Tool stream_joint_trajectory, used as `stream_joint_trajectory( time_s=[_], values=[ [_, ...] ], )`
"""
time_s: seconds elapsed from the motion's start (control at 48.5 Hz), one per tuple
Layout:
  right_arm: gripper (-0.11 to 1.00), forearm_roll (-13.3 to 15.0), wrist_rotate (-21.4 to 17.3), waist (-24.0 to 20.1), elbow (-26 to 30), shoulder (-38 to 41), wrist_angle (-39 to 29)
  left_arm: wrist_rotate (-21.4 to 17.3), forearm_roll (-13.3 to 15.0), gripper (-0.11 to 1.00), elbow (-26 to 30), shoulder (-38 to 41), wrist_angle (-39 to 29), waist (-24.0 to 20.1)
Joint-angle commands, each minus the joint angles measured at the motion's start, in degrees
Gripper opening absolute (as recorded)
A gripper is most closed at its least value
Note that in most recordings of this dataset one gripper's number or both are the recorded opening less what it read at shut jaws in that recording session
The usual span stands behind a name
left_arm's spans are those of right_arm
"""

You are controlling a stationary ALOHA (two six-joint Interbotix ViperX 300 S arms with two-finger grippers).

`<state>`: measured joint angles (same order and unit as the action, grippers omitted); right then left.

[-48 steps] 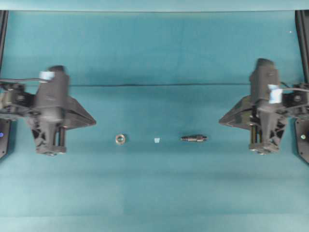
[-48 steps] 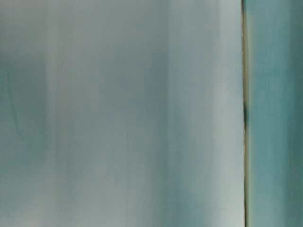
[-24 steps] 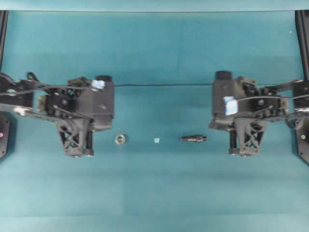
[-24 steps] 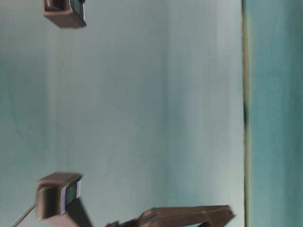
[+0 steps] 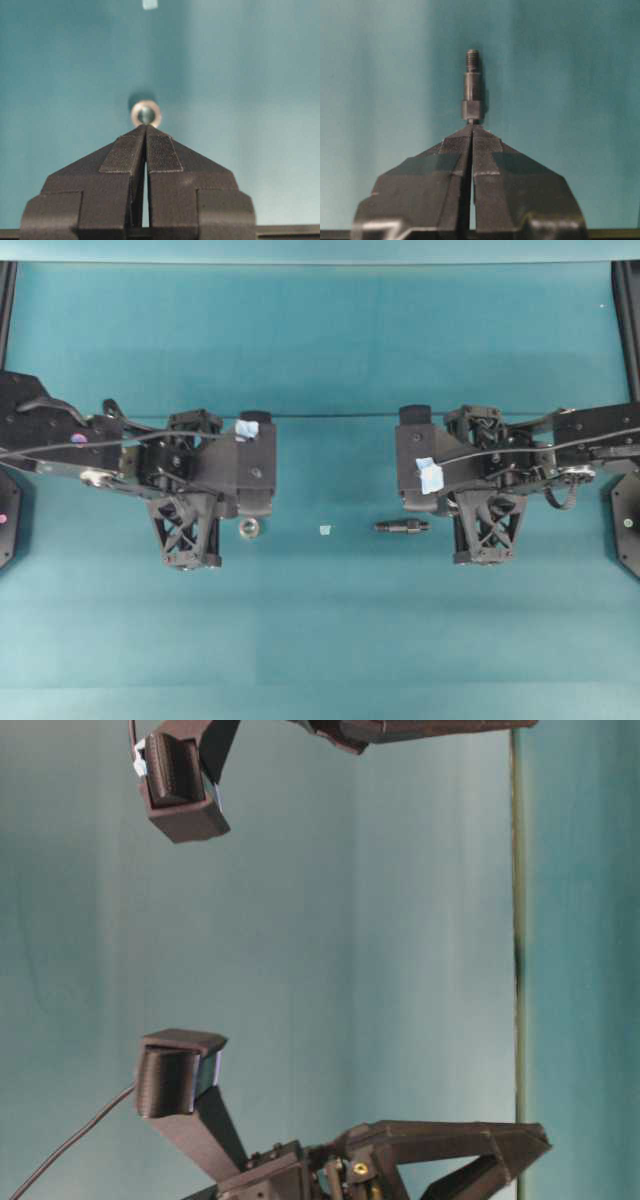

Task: Insert the washer onto the shaft with both hands.
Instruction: 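Lower both grippers, opening them around the washer and the shaft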

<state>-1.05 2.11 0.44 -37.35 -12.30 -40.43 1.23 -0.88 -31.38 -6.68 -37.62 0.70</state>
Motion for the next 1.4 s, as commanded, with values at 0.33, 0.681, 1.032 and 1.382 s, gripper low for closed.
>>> stream_joint_trajectory(
  time_s=[0.33,0.681,1.032,1.382],
  values=[
    [-0.08,0.09,0.44,-0.09,1.23,1.67,1.41,-0.44,-0.62,0.03,0.62,-0.09,0.97,0.26],
    [0.29,0.18,0.35,-0.09,0.70,2.29,3.43,0.26,-0.44,0.25,-0.44,1.32,2.20,0.26],
    [0.98,0.18,0.26,-0.35,0.26,3.87,3.60,-0.18,-0.62,0.96,-0.26,2.29,2.46,0.44],
    [0.98,0.53,0.26,-0.35,-0.35,5.54,5.89,0.00,-0.62,0.98,-0.70,4.75,4.31,0.35]
  ],
)
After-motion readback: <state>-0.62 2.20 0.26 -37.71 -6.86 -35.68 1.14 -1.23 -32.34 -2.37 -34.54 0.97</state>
